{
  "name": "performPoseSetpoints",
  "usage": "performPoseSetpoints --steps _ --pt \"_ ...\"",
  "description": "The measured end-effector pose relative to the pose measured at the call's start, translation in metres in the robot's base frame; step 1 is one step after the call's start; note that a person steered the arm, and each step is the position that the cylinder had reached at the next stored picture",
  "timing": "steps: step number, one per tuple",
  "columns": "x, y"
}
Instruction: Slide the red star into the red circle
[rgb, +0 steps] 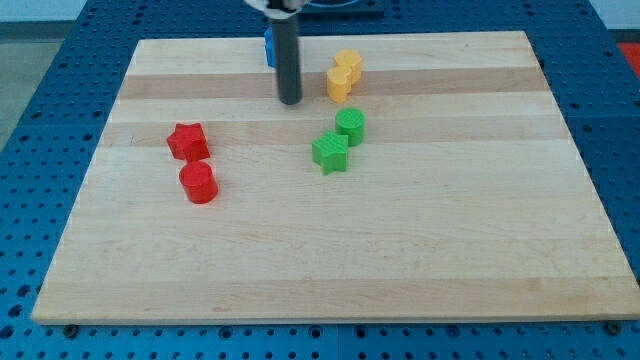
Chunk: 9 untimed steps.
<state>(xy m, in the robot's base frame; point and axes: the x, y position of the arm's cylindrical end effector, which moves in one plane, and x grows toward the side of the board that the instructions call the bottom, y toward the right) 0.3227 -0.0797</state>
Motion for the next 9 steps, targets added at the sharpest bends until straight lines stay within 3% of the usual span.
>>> performPoseSetpoints --steps 2,5,6,7,9 --pt "0.023 -0.090" --pt "0.105 -0.104" --pt "0.111 -0.105" --pt "0.102 -0.117" --pt "0.001 -0.157"
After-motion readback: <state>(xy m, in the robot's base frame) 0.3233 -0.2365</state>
